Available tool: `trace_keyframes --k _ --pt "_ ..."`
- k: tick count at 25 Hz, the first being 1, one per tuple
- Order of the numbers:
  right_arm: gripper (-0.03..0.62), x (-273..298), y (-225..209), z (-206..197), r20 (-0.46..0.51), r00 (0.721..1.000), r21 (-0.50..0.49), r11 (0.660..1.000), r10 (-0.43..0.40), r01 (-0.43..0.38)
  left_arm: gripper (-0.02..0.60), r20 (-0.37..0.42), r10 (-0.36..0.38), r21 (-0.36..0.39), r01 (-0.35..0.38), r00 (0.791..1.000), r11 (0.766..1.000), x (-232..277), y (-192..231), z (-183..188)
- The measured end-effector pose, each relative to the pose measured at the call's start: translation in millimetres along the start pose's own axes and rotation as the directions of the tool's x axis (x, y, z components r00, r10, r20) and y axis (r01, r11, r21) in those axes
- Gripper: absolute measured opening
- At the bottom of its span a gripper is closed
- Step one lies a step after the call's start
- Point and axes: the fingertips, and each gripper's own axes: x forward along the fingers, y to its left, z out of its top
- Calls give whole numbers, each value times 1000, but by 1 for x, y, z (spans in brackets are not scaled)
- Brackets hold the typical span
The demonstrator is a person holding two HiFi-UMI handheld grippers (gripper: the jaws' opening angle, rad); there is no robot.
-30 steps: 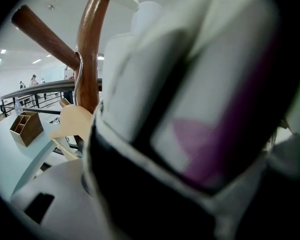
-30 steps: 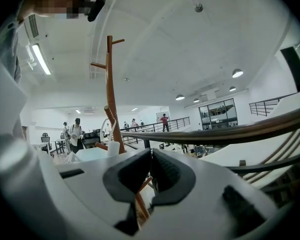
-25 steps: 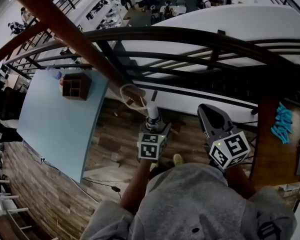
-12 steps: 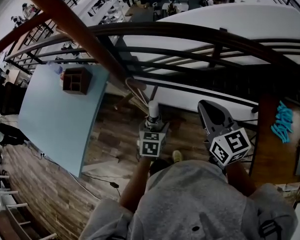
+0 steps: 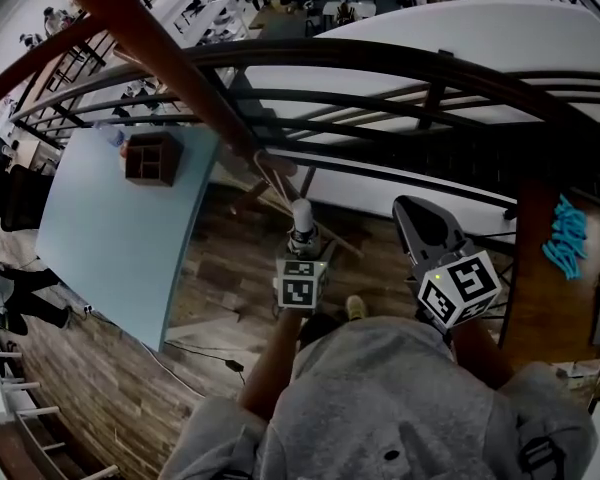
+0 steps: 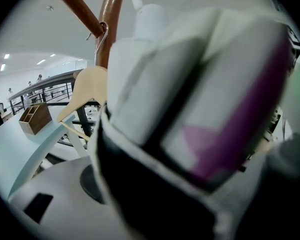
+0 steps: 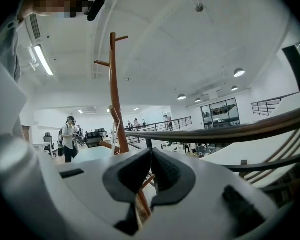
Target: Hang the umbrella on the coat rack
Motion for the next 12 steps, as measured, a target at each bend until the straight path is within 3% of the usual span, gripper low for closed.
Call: trace_keyframes --k 8,12 --pt "26 0 6 -7 -14 1000 3 1000 15 -15 331 28 -3 -26 4 1000 1000 -13 4 -5" --pt "26 8 5 -10 -8 1000 -15 1000 26 -26 331 90 32 -37 -29 995 999 -19 18 2"
